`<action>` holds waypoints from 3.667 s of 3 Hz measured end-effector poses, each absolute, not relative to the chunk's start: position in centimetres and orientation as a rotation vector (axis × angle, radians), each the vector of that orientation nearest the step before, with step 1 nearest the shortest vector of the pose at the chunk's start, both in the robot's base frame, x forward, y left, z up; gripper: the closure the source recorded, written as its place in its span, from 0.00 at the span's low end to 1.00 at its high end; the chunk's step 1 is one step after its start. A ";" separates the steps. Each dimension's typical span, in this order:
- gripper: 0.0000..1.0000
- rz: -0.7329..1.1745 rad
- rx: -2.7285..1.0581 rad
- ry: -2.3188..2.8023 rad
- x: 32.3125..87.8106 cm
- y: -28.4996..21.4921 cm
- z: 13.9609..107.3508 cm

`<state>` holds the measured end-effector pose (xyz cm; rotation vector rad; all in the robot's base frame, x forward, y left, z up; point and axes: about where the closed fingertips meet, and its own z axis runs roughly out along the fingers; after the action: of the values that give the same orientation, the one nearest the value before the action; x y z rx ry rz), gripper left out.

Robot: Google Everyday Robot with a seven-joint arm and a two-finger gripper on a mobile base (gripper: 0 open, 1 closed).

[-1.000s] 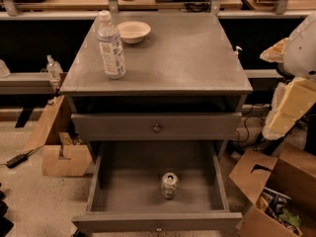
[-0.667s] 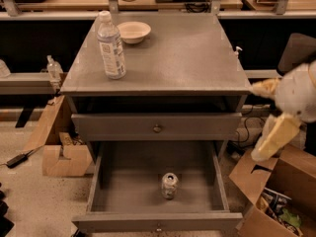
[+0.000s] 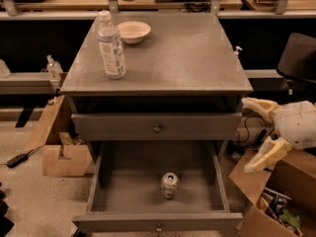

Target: Pick 7up can from middle drawer and place on counter

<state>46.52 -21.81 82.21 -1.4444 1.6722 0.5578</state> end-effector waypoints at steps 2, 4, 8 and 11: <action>0.00 0.537 -1.497 1.541 46.0 -21.7 81.5; 0.00 0.588 -1.404 1.554 47.1 -17.0 71.0; 0.00 0.691 -1.297 1.589 52.8 -9.6 50.4; 0.04 0.773 -1.408 1.572 53.7 -4.6 44.6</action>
Offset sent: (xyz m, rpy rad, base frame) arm -0.0046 0.0008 -0.0061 0.0247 -0.0719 0.0545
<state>53.70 -4.64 44.61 -1.4083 1.5717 0.7726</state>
